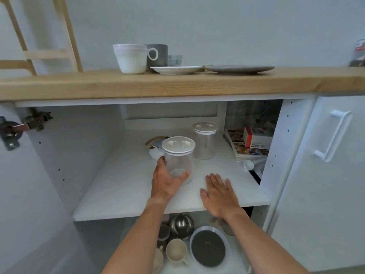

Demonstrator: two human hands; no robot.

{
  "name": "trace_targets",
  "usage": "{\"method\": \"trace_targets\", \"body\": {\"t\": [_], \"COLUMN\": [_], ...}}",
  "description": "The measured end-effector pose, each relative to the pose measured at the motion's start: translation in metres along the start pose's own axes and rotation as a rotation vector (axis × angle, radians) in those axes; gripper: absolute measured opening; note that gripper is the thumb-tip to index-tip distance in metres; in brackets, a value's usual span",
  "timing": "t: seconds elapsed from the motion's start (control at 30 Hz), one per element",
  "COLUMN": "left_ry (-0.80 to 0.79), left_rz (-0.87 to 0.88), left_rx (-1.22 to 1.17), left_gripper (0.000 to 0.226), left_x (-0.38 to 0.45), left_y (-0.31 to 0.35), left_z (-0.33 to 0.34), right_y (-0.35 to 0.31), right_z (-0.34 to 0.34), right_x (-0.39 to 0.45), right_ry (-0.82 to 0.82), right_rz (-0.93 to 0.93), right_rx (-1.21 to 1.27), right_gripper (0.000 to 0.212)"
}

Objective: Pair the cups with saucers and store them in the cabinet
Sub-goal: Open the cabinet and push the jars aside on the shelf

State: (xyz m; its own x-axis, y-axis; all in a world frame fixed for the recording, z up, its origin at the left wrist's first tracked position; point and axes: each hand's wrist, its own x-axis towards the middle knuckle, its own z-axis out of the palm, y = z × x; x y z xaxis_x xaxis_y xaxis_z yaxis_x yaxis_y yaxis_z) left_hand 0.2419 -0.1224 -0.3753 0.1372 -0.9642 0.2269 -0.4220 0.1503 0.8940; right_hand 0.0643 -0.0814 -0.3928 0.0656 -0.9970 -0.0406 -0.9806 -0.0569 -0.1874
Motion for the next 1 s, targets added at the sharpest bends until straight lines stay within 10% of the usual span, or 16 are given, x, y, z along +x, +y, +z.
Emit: {"method": "trace_targets", "body": {"t": [0.6,1.0], "left_ry": [0.346,0.391], "left_rz": [-0.152,-0.167], "left_rx": [0.187,0.09], "left_gripper": [0.093,0.034], "left_x": [0.071,0.097], "left_y": [-0.079,-0.086], "left_z": [-0.126,-0.096], "right_y": [-0.007,-0.014], "right_z": [0.001,0.002], "right_x": [0.023,0.054], "right_ry": [0.004,0.059], "right_rz": [0.037,0.082], "right_rx": [0.003,0.006], "right_gripper": [0.065,0.067]}}
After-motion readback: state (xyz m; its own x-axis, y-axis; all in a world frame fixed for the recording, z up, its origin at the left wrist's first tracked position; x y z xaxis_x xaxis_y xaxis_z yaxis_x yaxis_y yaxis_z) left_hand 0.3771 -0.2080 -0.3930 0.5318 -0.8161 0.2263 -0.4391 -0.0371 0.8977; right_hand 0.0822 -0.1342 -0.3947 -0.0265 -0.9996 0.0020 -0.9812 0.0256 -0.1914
